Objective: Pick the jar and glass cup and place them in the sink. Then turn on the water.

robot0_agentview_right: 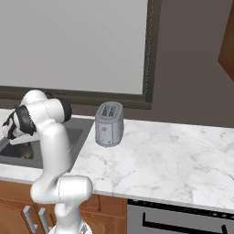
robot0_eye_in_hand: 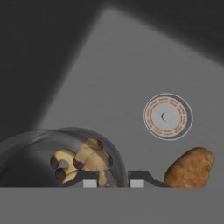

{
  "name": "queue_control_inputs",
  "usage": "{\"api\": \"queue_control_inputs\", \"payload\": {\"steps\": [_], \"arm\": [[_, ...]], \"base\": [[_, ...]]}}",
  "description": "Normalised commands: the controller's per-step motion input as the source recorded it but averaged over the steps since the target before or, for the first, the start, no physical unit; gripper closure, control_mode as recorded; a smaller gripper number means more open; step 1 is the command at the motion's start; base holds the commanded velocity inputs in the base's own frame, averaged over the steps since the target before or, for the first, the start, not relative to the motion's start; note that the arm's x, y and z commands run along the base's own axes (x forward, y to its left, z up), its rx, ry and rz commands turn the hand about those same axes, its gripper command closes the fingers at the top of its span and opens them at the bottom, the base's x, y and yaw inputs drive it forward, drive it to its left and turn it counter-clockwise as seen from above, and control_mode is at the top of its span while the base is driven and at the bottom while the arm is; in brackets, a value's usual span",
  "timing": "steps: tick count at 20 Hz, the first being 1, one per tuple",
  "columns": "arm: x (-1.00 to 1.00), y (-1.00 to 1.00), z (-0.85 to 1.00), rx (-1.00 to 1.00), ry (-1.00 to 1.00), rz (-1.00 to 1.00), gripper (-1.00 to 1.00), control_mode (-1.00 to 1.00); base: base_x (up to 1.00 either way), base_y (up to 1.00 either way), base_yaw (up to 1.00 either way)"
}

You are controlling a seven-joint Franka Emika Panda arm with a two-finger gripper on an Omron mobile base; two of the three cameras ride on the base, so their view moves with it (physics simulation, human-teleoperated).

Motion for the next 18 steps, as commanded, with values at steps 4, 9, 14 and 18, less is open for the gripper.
{"api": "queue_control_inputs", "payload": {"steps": [4,9,14,18], "arm": [[-0.04,0.00,-0.16,0.06,0.00,0.00,1.00,-1.00],[-0.01,0.00,-0.11,0.03,0.00,0.00,1.00,-1.00],[0.00,0.00,-0.16,0.02,0.00,0.00,1.00,-1.00],[0.00,0.00,-0.21,0.00,0.00,0.00,1.00,-1.00]], "base": [[0.00,0.00,0.00],[0.00,0.00,0.00],[0.00,0.00,0.00],[0.00,0.00,0.00]]}}
